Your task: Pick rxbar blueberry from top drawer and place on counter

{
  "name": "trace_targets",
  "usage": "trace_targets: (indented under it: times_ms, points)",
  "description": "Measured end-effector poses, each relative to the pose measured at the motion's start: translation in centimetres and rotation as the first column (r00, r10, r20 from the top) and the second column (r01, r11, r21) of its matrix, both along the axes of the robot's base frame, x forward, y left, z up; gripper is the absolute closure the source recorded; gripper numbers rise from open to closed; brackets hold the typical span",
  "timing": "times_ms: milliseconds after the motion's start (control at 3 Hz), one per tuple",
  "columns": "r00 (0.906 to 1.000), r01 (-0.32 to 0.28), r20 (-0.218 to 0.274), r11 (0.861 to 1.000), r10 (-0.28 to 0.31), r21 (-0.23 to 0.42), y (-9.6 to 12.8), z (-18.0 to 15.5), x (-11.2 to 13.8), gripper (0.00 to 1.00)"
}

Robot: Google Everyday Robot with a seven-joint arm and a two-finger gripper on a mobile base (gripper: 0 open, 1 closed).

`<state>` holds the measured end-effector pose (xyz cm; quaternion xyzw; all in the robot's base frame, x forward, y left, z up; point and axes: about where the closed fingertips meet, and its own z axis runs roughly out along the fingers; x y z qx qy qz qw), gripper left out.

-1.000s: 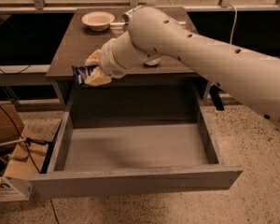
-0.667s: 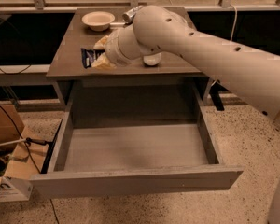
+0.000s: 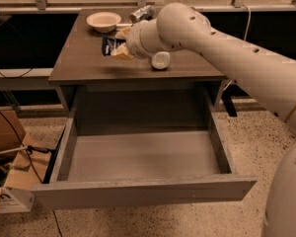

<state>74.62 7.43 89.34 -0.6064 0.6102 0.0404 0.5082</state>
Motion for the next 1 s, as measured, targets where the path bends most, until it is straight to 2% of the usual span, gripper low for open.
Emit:
trace_targets:
  times_ms: [333,667,1000]
  points:
    - [0.9993,-0.020,-0.029,0.997,0.022,0.070,0.4,-1.3,3.2,0.59]
    - [0.9996,-0.014,-0.024,0.996,0.017,0.091,0.2,-0.9,4.2,0.34]
    - [0.9995,-0.018,-0.026,0.996,0.020,0.092,0.5,-1.1,4.2,0.11]
